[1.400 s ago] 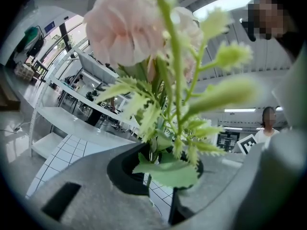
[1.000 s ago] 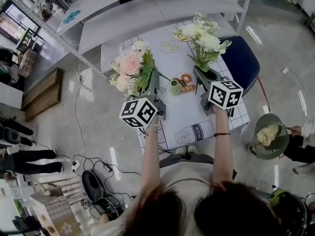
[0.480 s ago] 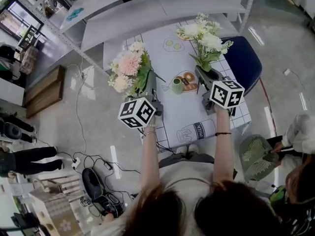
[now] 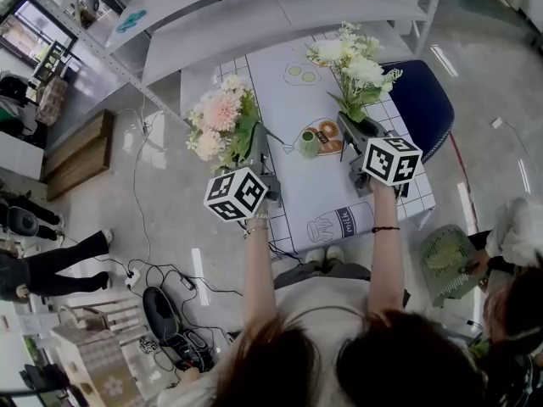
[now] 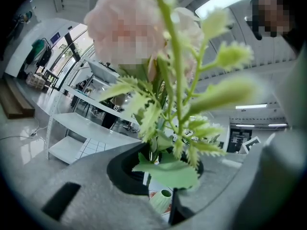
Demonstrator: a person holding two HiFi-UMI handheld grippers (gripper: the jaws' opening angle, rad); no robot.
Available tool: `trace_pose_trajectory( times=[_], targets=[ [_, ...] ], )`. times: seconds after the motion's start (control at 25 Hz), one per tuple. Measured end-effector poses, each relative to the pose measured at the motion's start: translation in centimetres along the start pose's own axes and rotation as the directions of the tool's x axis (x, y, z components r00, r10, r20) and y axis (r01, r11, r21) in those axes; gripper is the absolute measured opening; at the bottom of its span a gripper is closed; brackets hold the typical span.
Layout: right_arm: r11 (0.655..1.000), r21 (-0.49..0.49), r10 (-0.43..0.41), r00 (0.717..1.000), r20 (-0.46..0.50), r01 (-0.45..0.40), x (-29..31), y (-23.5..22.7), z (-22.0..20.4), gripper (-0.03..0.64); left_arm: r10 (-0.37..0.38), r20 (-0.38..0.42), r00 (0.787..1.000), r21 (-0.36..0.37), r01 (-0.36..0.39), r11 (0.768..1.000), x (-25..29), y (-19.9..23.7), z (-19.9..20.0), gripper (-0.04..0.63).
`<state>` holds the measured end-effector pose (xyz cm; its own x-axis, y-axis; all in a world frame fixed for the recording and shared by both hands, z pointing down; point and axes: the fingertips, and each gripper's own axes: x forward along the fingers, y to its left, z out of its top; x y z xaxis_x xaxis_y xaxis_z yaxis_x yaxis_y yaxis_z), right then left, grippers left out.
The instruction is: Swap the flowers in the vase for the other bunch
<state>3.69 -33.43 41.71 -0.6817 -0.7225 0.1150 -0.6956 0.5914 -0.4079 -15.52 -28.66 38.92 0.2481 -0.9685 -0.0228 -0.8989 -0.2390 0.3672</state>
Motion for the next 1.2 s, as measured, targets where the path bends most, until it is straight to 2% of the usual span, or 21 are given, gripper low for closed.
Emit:
trace_pose_trajectory(
  times=[0.44, 0.68, 1.2],
  targets=[
    [1.000, 0.002, -0.010, 1.000, 0.005, 0.010, -0.4, -0.2, 0.1, 0.057, 0.035, -0.026, 0.999, -0.027, -0.036, 0.999, -0.5, 1.1, -1.0, 0.054],
    [1.000, -0.003, -0.013, 1.000, 0.006, 0.013, -0.4, 0.0, 0.0, 0.057, 0.041, -0.027, 0.999, -0.010, -0.042, 0.999, -0.8, 1.4, -1.0, 0.055],
    [1.000, -0.008, -0.011, 1.000, 0.025, 0.012, -0.5, 0.1, 0.6, 0.057, 0.059, -0.034, 0.998, -0.028, -0.060, 0.998, -1.4, 2.1, -1.6, 0.055]
  ],
)
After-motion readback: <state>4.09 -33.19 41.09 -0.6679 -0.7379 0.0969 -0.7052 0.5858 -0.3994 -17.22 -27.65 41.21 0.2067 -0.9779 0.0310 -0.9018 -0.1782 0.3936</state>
